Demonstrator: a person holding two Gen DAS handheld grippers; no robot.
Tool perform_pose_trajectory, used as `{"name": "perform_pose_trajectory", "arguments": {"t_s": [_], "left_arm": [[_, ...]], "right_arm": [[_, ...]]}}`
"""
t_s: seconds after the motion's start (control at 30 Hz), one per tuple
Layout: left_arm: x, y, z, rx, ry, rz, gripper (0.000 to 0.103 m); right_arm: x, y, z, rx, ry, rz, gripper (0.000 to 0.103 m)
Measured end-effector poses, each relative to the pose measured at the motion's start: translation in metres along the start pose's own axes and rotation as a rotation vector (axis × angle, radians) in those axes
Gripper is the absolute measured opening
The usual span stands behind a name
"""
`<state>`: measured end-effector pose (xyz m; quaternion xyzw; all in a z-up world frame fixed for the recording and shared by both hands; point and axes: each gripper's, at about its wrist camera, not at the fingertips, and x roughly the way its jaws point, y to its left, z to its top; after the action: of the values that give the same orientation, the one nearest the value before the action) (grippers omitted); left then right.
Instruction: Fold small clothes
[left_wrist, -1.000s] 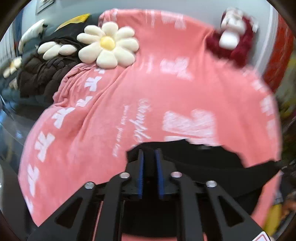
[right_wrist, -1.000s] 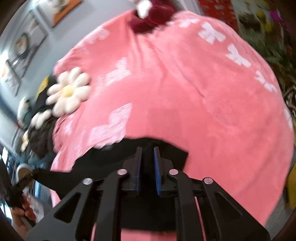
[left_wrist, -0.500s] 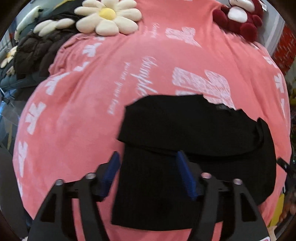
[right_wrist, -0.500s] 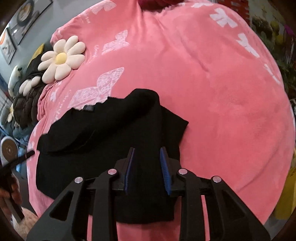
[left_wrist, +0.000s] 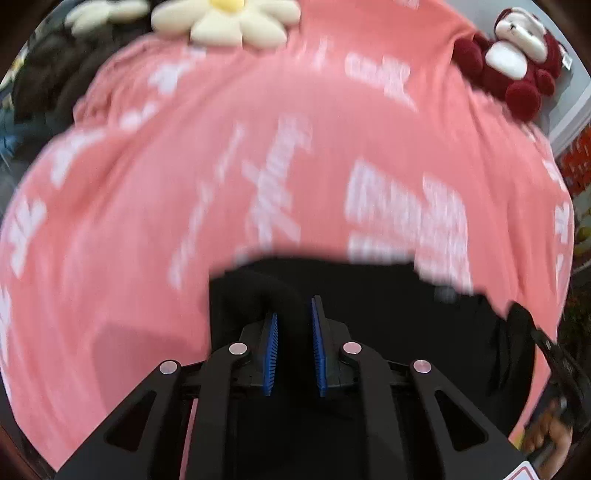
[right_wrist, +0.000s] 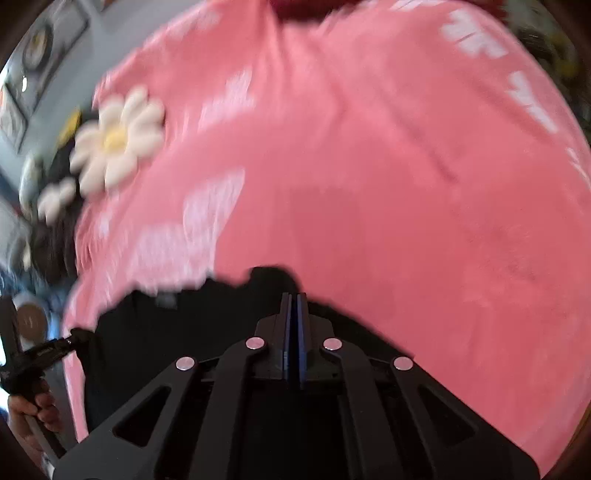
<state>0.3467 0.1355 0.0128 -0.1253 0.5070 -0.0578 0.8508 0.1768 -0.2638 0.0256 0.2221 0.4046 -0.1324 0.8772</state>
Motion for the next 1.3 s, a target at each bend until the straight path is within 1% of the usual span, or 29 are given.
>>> {"name": "perform_pose_trajectory", "arguments": {"t_s": [0.03,0.07,0.1,0.13,0.17,0.2,0.27,0.3,0.37,0.43,0.47,0.5,0.53,0.57,0.63,0.7,0.77,0.8,0.83,0.87,0.9,0.97,1.0,1.07,1.13,1.17,1.2,1.27,1.3], "left_arm": [[0.000,-0.002,0.012,-0.004,-0.027,0.019,0.019],[0.002,-0.003,0.019,-0.014,-0.045,0.036,0.040],[0.004,-0.003,0.025,-0.031,-0.068,0.060,0.067],[0.005,-0.002,0.029,-0.049,-0.087,0.101,0.073],[0.006,0.000,0.029,-0.059,-0.092,0.132,0.073],[0.006,0.001,0.028,-0.058,-0.087,0.138,0.073],[0.000,0.006,0.018,-0.038,-0.073,0.103,0.073],[-0.007,0.010,0.007,-0.019,-0.072,0.091,0.073],[-0.019,0.018,-0.012,0.013,-0.076,0.085,0.073],[-0.032,0.029,-0.040,0.037,-0.077,0.082,0.075],[-0.039,0.036,-0.056,0.044,-0.072,0.085,0.075],[-0.043,0.042,-0.066,0.044,-0.067,0.082,0.076],[-0.047,0.052,-0.083,0.040,-0.050,0.076,0.077],[-0.048,0.060,-0.097,0.027,-0.032,0.071,0.077],[-0.047,0.078,-0.121,-0.022,0.015,0.041,0.077],[-0.041,0.092,-0.139,-0.100,0.051,-0.001,0.077],[-0.040,0.094,-0.149,-0.141,0.067,-0.038,0.076],[-0.040,0.093,-0.151,-0.144,0.069,-0.056,0.075],[-0.039,0.089,-0.152,-0.125,0.070,-0.074,0.071],[-0.039,0.084,-0.153,-0.101,0.069,-0.078,0.048],[-0.037,0.077,-0.153,-0.060,0.090,-0.070,0.026],[-0.040,0.073,-0.151,-0.032,0.113,-0.059,0.016],[-0.045,0.072,-0.150,-0.018,0.114,-0.077,0.011],[-0.052,0.074,-0.151,0.020,0.118,-0.069,0.011],[-0.047,0.079,-0.155,0.044,0.143,-0.032,0.011],[-0.042,0.081,-0.158,0.048,0.161,-0.014,0.011],[-0.039,0.084,-0.161,0.045,0.171,-0.009,0.015],[-0.046,0.086,-0.163,0.038,0.146,-0.007,0.016],[-0.052,0.086,-0.162,0.028,0.130,-0.018,0.021]], "right_arm": [[0.011,-0.014,-0.002,0.040,0.032,-0.063,0.001],[0.023,-0.026,-0.005,0.066,0.084,-0.118,0.003],[0.029,-0.034,-0.009,0.084,0.119,-0.142,0.003],[0.027,-0.041,-0.014,0.107,0.128,-0.141,0.003],[0.021,-0.043,-0.018,0.113,0.110,-0.119,0.004],[0.005,-0.041,-0.025,0.097,0.065,-0.095,0.007],[-0.015,-0.035,-0.034,0.060,0.031,-0.085,0.007],[-0.026,-0.030,-0.043,0.039,0.019,-0.060,0.007],[-0.035,-0.024,-0.056,-0.009,0.041,-0.042,0.009],[-0.043,-0.023,-0.074,-0.029,0.067,-0.048,0.026],[-0.052,-0.026,-0.086,-0.021,0.060,-0.041,0.031],[-0.058,-0.029,-0.093,-0.011,0.054,-0.037,0.042],[-0.065,-0.034,-0.103,0.008,0.050,-0.032,0.047],[-0.070,-0.040,-0.114,0.032,0.057,-0.012,0.053],[-0.072,-0.043,-0.124,0.052,0.077,0.000,0.053],[-0.072,-0.044,-0.134,0.065,0.098,0.020,0.053],[-0.073,-0.040,-0.139,0.073,0.103,0.044,0.053],[-0.070,-0.036,-0.139,0.069,0.108,0.058,0.052],[-0.065,-0.033,-0.140,0.058,0.124,0.068,0.045],[-0.058,-0.030,-0.140,0.051,0.155,0.069,0.015],[-0.057,-0.029,-0.140,0.051,0.177,0.063,0.005],[-0.079,-0.022,-0.137,0.009,0.136,0.049,0.005],[-0.090,-0.020,-0.136,-0.016,0.118,0.039,0.005],[-0.096,-0.024,-0.143,-0.050,0.127,0.012,0.004],[-0.070,-0.035,-0.159,-0.086,0.229,-0.045,0.005],[-0.061,-0.037,-0.163,-0.089,0.262,-0.058,0.005],[-0.059,-0.037,-0.167,-0.093,0.259,-0.064,0.007],[-0.077,-0.027,-0.162,-0.100,0.186,-0.084,0.011],[-0.083,-0.024,-0.160,-0.094,0.166,-0.081,0.014]]}}
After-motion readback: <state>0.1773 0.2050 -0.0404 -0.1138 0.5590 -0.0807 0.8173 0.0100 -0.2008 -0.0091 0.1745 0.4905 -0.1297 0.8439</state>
